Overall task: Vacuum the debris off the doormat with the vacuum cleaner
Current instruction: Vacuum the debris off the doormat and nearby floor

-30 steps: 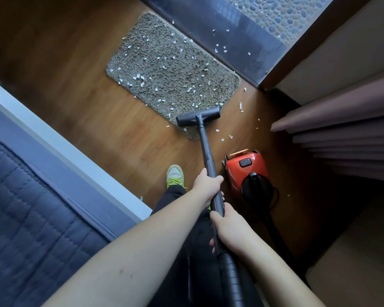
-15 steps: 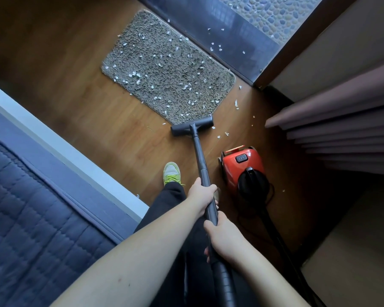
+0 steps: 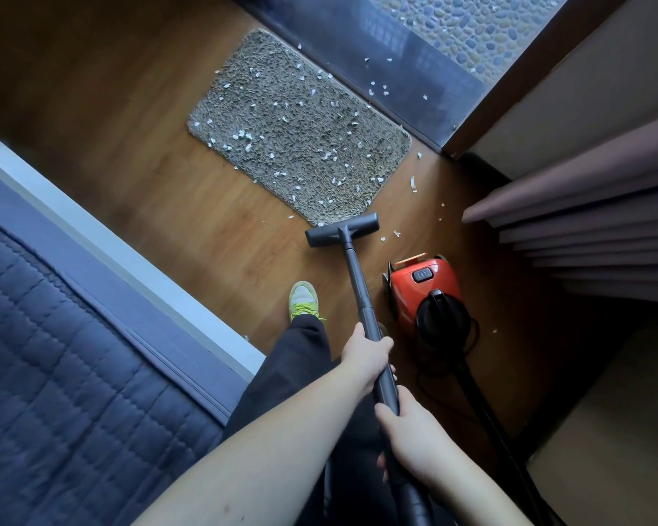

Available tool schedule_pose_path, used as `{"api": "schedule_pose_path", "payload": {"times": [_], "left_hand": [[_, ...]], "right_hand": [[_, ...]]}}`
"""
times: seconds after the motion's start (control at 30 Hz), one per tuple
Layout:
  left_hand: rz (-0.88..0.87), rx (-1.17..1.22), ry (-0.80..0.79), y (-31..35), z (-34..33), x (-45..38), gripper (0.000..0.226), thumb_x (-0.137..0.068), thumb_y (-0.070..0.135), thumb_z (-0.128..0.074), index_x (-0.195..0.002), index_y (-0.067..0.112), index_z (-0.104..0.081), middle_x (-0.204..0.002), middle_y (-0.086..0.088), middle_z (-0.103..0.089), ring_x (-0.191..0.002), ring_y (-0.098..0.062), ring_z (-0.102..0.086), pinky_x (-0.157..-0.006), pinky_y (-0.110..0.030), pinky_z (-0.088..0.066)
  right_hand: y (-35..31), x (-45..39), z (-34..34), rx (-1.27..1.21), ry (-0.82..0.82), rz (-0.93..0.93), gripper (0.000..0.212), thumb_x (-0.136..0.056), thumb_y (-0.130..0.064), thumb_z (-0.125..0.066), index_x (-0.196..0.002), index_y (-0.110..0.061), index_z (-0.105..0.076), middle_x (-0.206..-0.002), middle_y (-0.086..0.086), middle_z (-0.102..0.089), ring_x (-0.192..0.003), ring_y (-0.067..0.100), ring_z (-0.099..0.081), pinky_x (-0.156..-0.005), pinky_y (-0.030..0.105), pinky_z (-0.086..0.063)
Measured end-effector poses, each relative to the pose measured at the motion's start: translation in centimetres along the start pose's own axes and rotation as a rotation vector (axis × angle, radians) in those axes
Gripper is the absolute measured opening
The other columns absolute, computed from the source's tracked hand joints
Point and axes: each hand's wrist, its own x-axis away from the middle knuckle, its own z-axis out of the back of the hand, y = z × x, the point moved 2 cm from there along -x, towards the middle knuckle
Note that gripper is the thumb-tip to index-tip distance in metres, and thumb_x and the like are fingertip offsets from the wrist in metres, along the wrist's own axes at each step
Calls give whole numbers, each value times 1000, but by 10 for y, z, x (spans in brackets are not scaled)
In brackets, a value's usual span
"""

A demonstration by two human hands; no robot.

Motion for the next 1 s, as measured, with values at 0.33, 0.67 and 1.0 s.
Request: {"api": "schedule_pose_path", "payload": {"times": [0.33, 0.67, 1.0], "left_hand": [[-3, 7, -2, -10, -5, 0, 65, -95, 15, -54, -152, 27, -25, -101, -15, -58, -55, -20, -55, -48, -30, -53], [-52, -70, 85, 31, 7, -24, 60, -81, 23, -57, -138, 18, -37, -103, -16, -56, -76, -32, -64, -71, -53, -61], [0, -54, 38, 14, -8, -20, 60, -93, 13, -54, -147, 22, -29, -98, -10, -55, -53, -21, -56, -49, -31, -55]], "right_hand": [[7, 4, 2, -6, -31, 15, 18, -96, -19, -39, -113, -21, -44, -56, 9, -61, -41, 22, -59, -46, 31, -52], [-27, -30, 3, 26, -10, 31, 13, -94, -19, -40, -105, -13, -43, -70, 12, -61, -50, 27, -64, -56, 41, -57], [-10, -18, 14, -39, -25, -16, 16, -96, -16, -39, -111, -13, -44, -68, 15, -58, -48, 28, -61, -49, 40, -56]]}}
